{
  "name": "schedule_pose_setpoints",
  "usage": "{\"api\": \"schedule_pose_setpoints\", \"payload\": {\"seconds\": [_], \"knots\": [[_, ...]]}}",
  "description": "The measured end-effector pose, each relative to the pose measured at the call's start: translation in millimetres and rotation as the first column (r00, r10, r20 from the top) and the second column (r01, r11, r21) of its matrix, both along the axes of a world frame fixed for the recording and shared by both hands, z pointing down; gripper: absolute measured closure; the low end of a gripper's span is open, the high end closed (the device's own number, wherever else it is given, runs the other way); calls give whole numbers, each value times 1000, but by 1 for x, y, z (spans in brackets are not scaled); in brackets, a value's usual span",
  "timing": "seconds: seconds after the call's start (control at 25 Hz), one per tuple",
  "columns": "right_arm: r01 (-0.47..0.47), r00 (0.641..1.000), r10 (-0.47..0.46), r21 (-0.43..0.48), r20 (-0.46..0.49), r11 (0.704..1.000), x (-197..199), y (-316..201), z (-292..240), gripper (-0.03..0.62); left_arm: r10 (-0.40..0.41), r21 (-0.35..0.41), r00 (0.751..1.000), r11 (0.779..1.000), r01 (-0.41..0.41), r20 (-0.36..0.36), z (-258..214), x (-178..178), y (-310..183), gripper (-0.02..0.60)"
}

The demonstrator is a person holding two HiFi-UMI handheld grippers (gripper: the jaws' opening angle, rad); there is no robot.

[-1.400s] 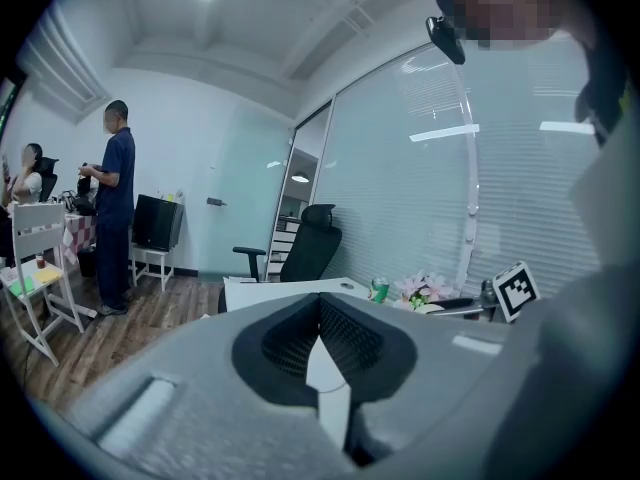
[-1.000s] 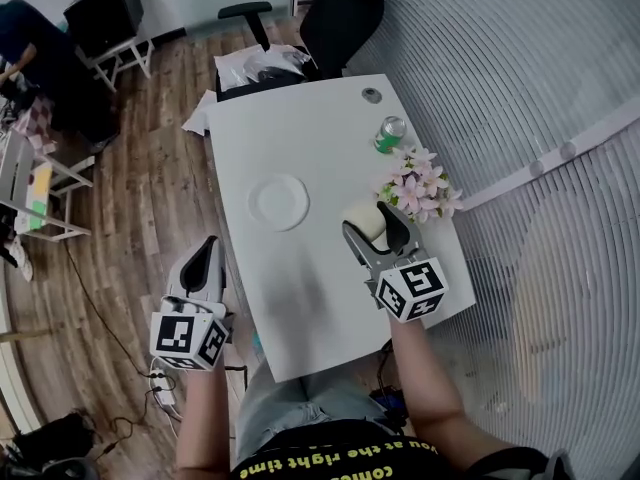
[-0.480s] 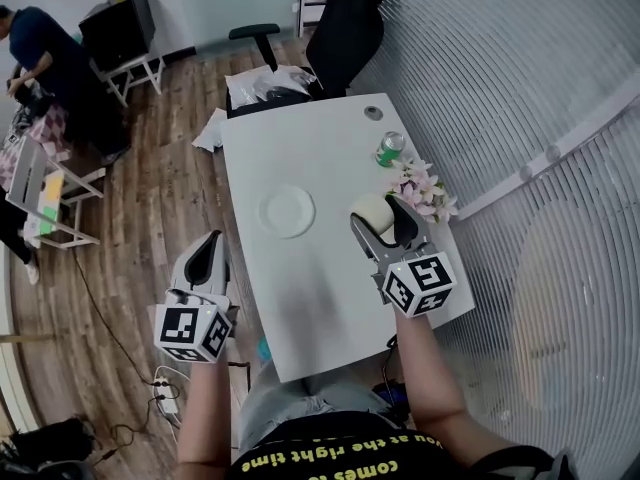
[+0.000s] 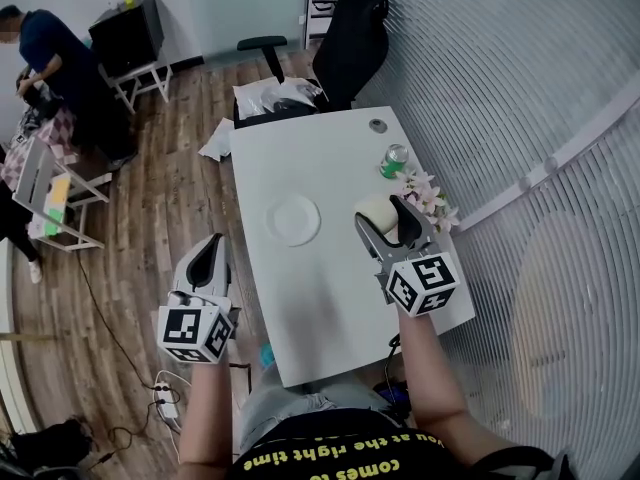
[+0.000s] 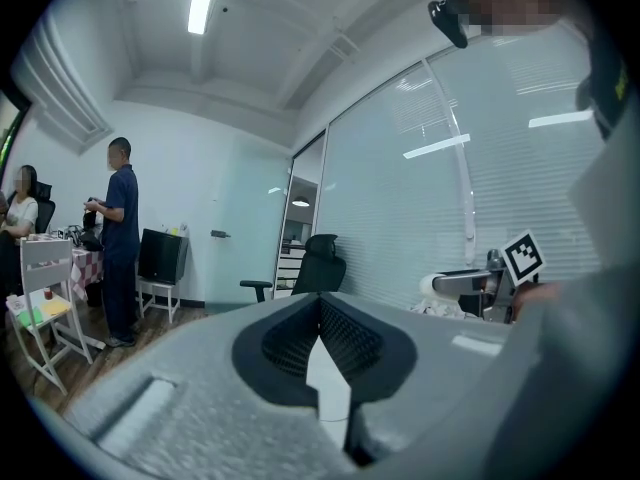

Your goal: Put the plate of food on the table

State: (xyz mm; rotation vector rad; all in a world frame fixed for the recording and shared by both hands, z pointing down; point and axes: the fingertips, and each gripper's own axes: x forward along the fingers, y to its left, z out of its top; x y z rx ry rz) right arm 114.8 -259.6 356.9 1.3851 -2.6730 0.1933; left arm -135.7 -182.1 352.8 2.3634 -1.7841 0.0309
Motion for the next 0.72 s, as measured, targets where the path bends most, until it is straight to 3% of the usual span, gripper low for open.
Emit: {"api": "schedule_pose_setpoints", "payload": {"seconds": [0.72], "knots": [[163, 986, -162, -36, 32, 986, -80, -25, 13, 273, -156, -28, 988, 987, 156, 7, 7, -55, 20, 581]]}}
